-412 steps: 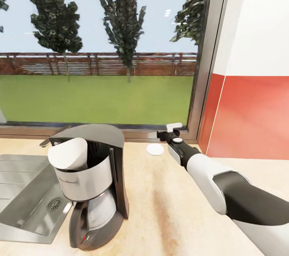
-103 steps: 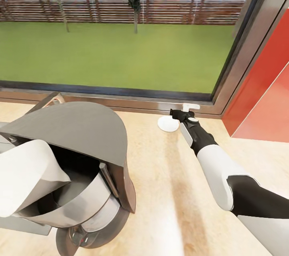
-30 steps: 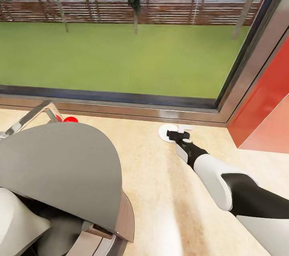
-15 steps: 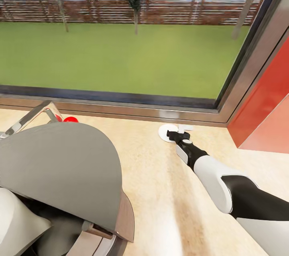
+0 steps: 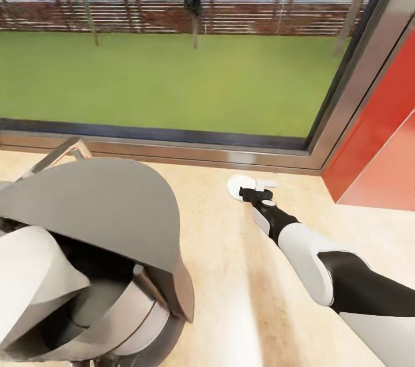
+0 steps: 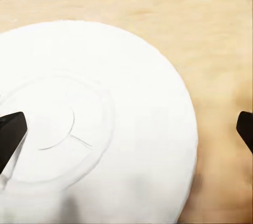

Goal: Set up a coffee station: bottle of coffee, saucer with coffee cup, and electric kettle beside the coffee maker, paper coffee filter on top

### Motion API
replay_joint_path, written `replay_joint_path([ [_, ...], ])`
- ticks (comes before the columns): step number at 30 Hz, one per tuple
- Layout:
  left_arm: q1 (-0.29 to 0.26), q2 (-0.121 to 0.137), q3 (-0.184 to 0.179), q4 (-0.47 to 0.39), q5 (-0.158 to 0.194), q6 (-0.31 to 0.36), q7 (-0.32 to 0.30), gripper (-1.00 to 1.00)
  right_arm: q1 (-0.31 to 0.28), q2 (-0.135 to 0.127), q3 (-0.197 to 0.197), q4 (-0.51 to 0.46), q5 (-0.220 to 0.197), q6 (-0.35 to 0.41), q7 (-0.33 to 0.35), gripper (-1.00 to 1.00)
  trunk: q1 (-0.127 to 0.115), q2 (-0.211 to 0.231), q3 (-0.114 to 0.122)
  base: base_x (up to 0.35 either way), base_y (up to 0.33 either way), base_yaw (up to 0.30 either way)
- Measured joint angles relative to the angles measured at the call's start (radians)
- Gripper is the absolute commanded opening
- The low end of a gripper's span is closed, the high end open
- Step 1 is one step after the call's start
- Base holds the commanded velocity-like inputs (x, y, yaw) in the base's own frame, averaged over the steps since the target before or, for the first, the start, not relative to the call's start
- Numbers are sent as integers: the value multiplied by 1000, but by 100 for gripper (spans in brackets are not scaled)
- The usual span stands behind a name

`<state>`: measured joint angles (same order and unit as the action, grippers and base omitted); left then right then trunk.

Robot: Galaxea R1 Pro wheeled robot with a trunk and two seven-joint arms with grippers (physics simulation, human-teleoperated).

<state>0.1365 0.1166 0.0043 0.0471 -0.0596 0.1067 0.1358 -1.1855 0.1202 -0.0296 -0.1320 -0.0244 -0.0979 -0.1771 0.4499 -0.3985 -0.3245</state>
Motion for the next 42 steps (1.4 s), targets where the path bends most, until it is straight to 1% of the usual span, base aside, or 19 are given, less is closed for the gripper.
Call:
replay_joint_path([
  [16,0,0,-1,0,-1,0,1,100,0,1,0,0,0,1,1,100,0,0,0,-334,-18,0],
  [39,0,0,-1,0,-1,0,1,100,0,1,3,2,-1,-2,1,100,0,0,0,-283,-167,0],
  [42,0,0,-1,0,-1,0,1,100,0,1,3,13,0,-24,1,100,0,0,0,-280,-172,0],
])
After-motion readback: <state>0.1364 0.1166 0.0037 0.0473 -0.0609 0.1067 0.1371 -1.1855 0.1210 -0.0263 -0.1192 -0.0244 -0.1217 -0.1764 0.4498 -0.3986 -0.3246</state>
